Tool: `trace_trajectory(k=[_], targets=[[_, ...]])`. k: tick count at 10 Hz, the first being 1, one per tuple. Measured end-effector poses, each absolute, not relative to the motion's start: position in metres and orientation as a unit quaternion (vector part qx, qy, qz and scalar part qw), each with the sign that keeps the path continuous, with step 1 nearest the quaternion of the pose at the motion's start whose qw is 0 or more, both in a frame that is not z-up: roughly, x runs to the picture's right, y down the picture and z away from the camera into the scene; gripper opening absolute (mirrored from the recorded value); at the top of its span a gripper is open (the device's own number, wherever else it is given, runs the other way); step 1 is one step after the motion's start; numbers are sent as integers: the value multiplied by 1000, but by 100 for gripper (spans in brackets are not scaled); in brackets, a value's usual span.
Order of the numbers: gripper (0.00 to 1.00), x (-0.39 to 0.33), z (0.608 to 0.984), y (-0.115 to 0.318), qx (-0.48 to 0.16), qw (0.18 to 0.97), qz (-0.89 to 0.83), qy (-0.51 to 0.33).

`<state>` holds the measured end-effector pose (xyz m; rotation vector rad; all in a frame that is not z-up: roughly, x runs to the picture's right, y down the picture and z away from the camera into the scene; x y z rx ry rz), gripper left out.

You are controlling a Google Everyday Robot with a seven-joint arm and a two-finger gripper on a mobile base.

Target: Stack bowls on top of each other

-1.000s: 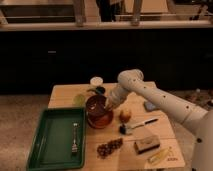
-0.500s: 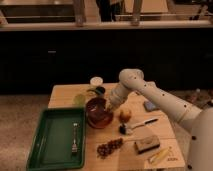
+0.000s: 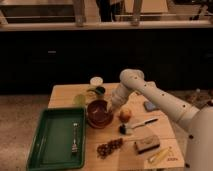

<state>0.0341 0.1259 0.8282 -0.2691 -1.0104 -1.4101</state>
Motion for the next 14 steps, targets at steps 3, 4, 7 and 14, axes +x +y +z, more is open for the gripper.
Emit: trace_trajectory(k=[3,4,7,14], targets=[[26,40,832,127,-114,643,-616,-440],[36,42,833,129,-112,644,-616,-439],[66,42,838,130,-108,646,-616,-437],[80,35,845,125,-97,644,-621,-435]])
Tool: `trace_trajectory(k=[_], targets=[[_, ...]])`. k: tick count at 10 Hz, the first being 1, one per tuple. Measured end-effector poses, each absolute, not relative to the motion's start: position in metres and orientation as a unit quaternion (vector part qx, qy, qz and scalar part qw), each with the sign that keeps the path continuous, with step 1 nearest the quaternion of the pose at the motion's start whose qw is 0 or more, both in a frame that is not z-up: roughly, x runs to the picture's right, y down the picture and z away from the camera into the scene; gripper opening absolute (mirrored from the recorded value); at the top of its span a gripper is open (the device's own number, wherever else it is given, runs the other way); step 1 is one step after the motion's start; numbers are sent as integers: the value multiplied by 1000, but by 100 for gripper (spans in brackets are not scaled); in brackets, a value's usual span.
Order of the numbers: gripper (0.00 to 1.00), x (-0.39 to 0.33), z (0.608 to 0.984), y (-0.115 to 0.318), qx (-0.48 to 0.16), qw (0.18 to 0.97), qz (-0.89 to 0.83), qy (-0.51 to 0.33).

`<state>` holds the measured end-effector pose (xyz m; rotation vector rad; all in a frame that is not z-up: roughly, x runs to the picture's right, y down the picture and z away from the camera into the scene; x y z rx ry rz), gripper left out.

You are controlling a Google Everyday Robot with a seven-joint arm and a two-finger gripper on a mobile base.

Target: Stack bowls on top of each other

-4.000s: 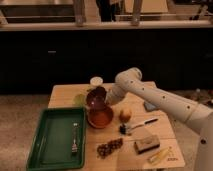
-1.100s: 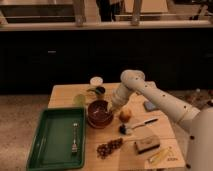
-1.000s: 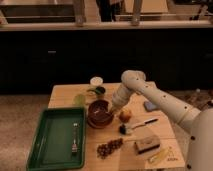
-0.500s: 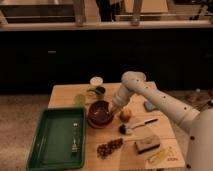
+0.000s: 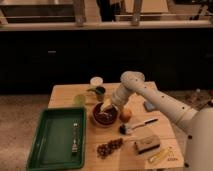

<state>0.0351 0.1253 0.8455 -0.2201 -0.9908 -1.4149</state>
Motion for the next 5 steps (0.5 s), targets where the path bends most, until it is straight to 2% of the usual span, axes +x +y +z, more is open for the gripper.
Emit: trace_trajectory(k=[5], targets=[[80,34,838,107,-69,658,-618,-424]])
